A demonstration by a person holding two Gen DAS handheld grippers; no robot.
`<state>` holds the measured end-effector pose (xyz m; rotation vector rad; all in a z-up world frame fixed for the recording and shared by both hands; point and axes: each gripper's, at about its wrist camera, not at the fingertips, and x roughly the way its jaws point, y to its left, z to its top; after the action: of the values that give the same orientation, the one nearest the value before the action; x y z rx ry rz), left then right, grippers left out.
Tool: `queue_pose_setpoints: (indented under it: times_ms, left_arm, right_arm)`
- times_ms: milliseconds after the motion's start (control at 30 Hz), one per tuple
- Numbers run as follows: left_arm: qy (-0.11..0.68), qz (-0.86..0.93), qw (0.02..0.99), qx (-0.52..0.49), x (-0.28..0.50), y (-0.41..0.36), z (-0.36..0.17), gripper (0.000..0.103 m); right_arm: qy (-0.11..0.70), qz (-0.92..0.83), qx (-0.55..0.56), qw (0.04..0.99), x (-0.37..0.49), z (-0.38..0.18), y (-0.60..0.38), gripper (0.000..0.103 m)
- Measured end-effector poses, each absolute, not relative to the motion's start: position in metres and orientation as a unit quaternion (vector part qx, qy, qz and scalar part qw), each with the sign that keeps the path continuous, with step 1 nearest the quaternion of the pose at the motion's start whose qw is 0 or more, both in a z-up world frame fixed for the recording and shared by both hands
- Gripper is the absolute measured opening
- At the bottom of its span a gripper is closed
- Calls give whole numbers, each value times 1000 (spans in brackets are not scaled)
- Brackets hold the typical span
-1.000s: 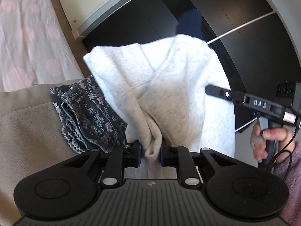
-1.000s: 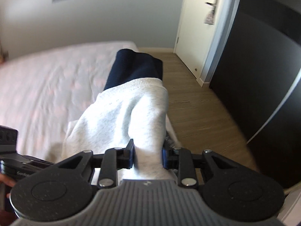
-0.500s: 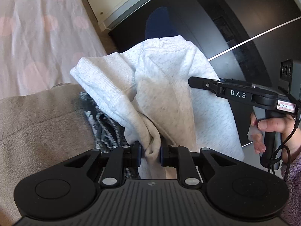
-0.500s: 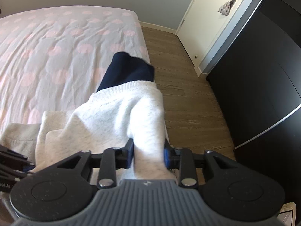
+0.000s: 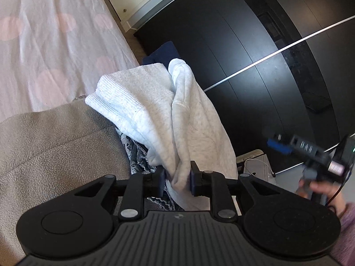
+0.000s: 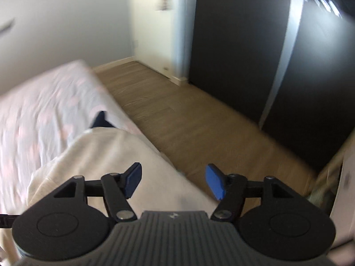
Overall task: Fold clothes
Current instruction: 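Lift the folded sweatshirt with both grippers and carry it to the bed's foot, then lower the sweatshirt onto the folded stack and open both grippers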
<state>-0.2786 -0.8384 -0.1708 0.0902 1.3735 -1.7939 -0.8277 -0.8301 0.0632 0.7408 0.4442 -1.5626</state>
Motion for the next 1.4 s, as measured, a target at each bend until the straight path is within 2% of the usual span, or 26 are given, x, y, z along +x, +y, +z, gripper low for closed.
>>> queue_pose_setpoints:
  times_ms: [100, 200, 400, 533, 600, 633, 667, 700, 867, 1067, 1167, 1400]
  left_arm:
    - [538, -724, 429, 48, -279, -837, -167, 20]
    - [533, -724, 434, 55, -284, -841, -163, 21]
    - [523, -727, 441, 62, -307, -869, -146, 21]
    - [515, -731, 442, 70, -310, -874, -143, 23]
    - [517, -732, 438, 69, -308, -875, -144, 22]
    - [515, -734, 437, 69, -307, -875, -143, 21]
    - [511, -736, 438, 71, -307, -875, -142, 20]
    - [505, -739, 441, 74, -307, -875, -141, 18]
    - [460, -758, 454, 86, -311, -878, -131, 15]
    - [393, -793, 460, 74, -324, -889, -88, 14]
    - [404, -794, 447, 82, -326, -893, -92, 14]
    - [452, -763, 447, 117, -320, -896, -147, 15]
  right_arm:
    - [72, -691, 412, 590, -873, 22, -797, 69]
    - [-7, -688, 467, 555, -897, -19, -773, 69]
    - [-111, -658, 510, 543, -906, -73, -766, 70]
    - [-161, -645, 521, 535, -904, -93, -770, 65]
    - [-168, -648, 509, 541, -901, -89, -771, 49]
    - [-171, -649, 503, 545, -899, -87, -772, 44]
    - [-157, -655, 491, 552, -894, -81, -773, 26]
    - [-145, -659, 477, 563, -890, -73, -773, 19]
    - [-133, -664, 411, 610, -867, -25, -766, 15]
    - [-117, -685, 353, 627, -853, 11, -766, 14]
    - [-107, -701, 372, 600, -850, -5, -763, 14]
    - [-71, -726, 411, 547, -841, -41, -760, 13]
